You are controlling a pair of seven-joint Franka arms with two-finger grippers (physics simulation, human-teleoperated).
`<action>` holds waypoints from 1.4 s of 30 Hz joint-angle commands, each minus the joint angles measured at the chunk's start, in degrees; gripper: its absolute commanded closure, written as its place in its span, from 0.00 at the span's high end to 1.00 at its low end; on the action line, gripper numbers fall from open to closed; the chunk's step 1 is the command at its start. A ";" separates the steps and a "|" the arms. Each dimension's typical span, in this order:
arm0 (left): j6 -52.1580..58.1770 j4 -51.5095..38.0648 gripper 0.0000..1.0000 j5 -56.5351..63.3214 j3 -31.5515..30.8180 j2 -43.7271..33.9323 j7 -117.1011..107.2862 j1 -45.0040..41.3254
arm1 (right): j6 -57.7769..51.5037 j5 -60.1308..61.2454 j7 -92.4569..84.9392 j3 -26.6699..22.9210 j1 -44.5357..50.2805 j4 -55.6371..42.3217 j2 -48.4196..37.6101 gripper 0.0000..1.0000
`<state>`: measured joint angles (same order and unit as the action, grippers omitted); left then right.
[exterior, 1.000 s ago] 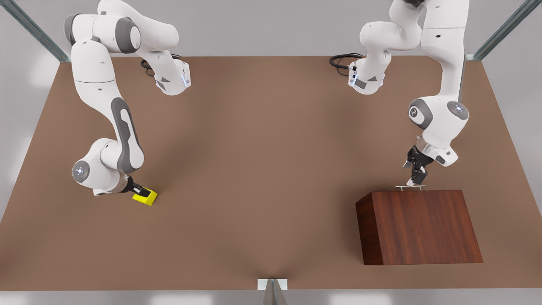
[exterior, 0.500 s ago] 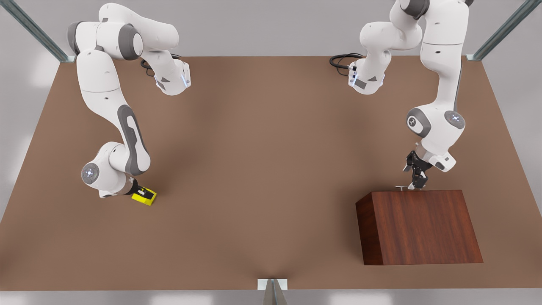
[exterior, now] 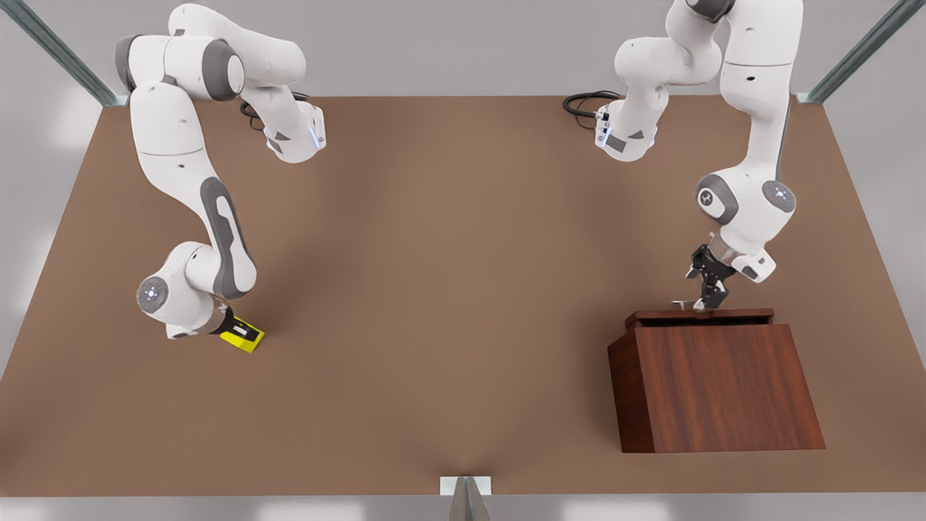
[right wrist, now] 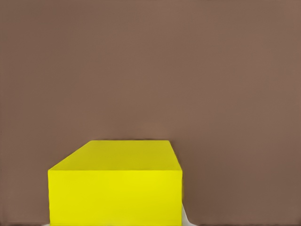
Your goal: Open the drawer with left arm, place the square in the middle with right arm, and place the square in the drawer with left arm
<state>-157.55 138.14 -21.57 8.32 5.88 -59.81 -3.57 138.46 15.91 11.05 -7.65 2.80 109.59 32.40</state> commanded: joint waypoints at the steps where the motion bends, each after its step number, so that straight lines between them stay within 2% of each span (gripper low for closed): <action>1: 0.84 0.02 1.00 0.04 0.29 -0.35 -0.04 0.05 | -0.20 0.00 0.20 0.09 0.10 0.18 -0.58 0.74; 4: 1.98 0.72 1.00 0.04 0.82 -1.49 -0.04 0.05 | -0.64 -0.09 0.82 2.11 0.19 1.85 -3.66 0.74; 5: 2.07 1.42 1.00 0.04 0.91 -1.84 -0.04 0.05 | -0.47 -0.09 0.90 4.82 0.37 2.29 -4.71 0.74; 8: 2.07 3.01 1.00 0.04 1.35 -3.16 -0.04 0.05 | -0.38 -0.09 3.88 6.42 11.16 1.50 -8.14 0.74; 10: 2.07 4.32 1.00 0.04 1.70 -4.21 -0.04 0.05 | 0.23 -0.09 20.29 9.76 16.26 -1.92 -7.18 0.74; 13: 2.16 6.25 1.00 0.04 2.05 -5.44 -0.04 0.05 | 0.41 -0.09 40.16 9.67 26.64 -10.79 0.11 0.74; 14: 2.33 6.79 1.00 0.04 2.14 -6.15 -0.04 -0.03 | 0.41 -0.17 49.67 8.70 31.91 -16.86 5.30 0.74; 17: 3.30 8.72 1.00 0.04 2.93 -8.43 -0.04 -0.03 | 0.24 -0.70 67.86 3.87 42.11 -21.79 9.17 0.74; 20: 6.55 9.16 1.00 0.04 3.81 -11.24 0.04 -0.03 | -0.03 -2.99 78.77 3.87 46.50 -22.31 9.43 0.74; 23: 15.07 8.98 1.00 1.27 4.86 -20.55 0.57 -0.03 | -0.38 -3.25 84.31 3.96 49.41 -27.67 13.21 0.74; 25: 21.22 6.19 1.00 6.28 6.18 -24.43 1.97 -0.73 | -0.64 -6.94 84.75 3.96 50.20 -27.24 13.65 0.74; 26: 27.02 0.38 1.00 6.28 6.36 -23.64 11.80 -1.61 | -1.35 -7.03 84.84 4.04 50.46 -26.62 13.48 0.76; 27: 32.29 -6.12 1.00 6.28 6.45 -20.57 22.08 -2.40 | -1.52 -7.03 84.75 4.04 50.99 -26.62 13.57 0.92; 28: 39.93 -15.16 1.00 6.28 7.85 -15.48 31.93 -3.02 | -1.43 -7.99 84.05 4.04 51.08 -26.62 13.74 1.00; 29: 48.99 -27.65 1.00 6.37 8.20 -7.74 41.25 -3.55 | -1.52 -9.49 83.96 4.04 51.08 -26.54 13.92 1.00; 32: 55.95 -44.80 1.00 6.90 8.56 3.17 51.10 -7.86 | -1.52 -9.49 83.78 4.04 51.08 -26.54 13.65 1.00; 34: 55.60 -45.59 1.00 8.38 5.84 3.52 57.08 -8.47 | -4.59 -9.49 83.78 4.04 50.99 -26.54 9.62 1.00; 35: 55.95 -48.75 1.00 15.06 1.01 5.89 58.49 -9.26 | -6.35 -9.58 83.61 3.96 50.29 -26.27 6.37 1.00; 36: 56.04 -50.87 1.00 16.12 -2.43 7.30 58.05 -9.35 | -6.44 -9.58 81.86 3.87 48.97 -22.94 1.89 1.00; 38: 56.04 -50.87 1.00 16.30 -6.82 7.74 58.14 -9.35 | -6.79 -9.58 70.28 3.96 39.68 -13.11 -9.97 1.00; 40: 56.12 -50.96 1.00 20.50 -12.53 8.88 58.23 -12.33 | -19.52 -9.49 46.22 4.04 24.57 -10.63 -18.59 1.00; 42: 55.86 -51.04 1.00 22.54 -12.89 11.43 64.37 -17.78 | -30.00 -9.58 15.88 4.04 9.43 -10.63 -24.66 1.00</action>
<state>-101.94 86.86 -2.71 -4.57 18.30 7.46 -22.64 106.52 6.28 18.03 -3.66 7.14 98.53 6.76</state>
